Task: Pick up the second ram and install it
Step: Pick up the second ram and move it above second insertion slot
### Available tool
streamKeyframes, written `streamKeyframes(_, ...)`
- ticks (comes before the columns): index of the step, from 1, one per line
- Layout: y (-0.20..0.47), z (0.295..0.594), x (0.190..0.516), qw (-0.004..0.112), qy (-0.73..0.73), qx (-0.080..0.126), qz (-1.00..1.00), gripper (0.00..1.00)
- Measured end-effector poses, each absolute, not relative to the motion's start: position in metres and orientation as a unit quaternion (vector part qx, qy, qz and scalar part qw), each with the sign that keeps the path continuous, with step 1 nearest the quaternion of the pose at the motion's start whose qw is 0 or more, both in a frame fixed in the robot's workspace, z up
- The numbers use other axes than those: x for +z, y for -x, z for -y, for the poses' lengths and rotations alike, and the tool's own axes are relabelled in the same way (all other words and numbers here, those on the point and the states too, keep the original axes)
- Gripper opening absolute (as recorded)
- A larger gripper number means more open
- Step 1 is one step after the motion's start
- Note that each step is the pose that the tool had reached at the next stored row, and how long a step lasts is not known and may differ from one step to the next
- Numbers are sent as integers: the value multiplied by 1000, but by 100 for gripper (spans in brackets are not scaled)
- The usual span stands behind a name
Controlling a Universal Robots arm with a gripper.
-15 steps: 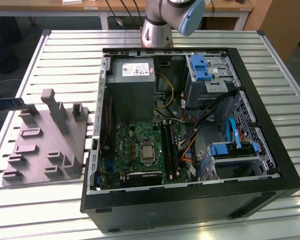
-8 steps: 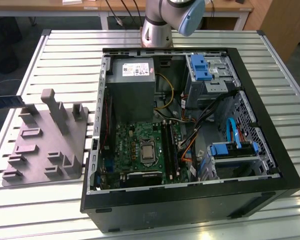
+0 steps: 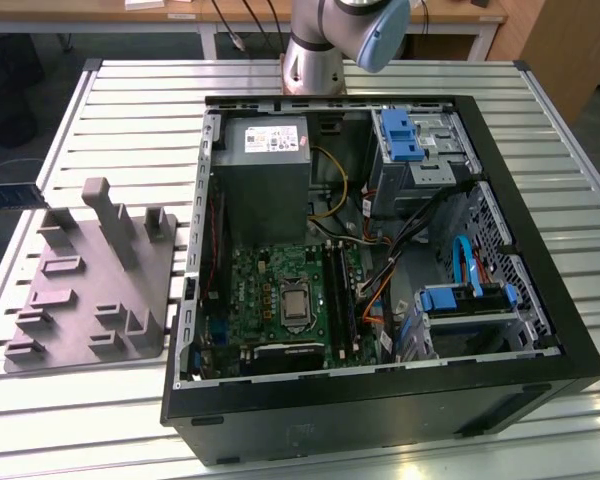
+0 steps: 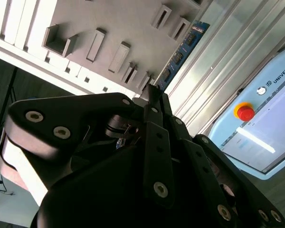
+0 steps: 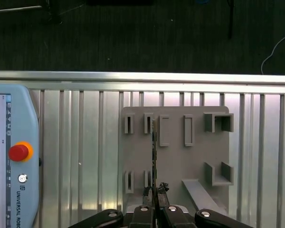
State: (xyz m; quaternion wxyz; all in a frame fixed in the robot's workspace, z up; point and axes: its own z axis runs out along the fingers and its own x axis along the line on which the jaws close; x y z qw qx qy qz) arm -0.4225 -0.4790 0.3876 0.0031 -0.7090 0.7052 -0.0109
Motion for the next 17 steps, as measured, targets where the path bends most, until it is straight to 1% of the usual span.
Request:
streamKeyframes(2,422,479,389,5,709,-9,-705,14)
streamKeyframes(6,422,479,389,29,708,15,-705,14)
streamKeyframes(7,422,479,389,30,708,16,-705,14)
streamKeyframes(17,416,479,390,30,708,16,-705,14)
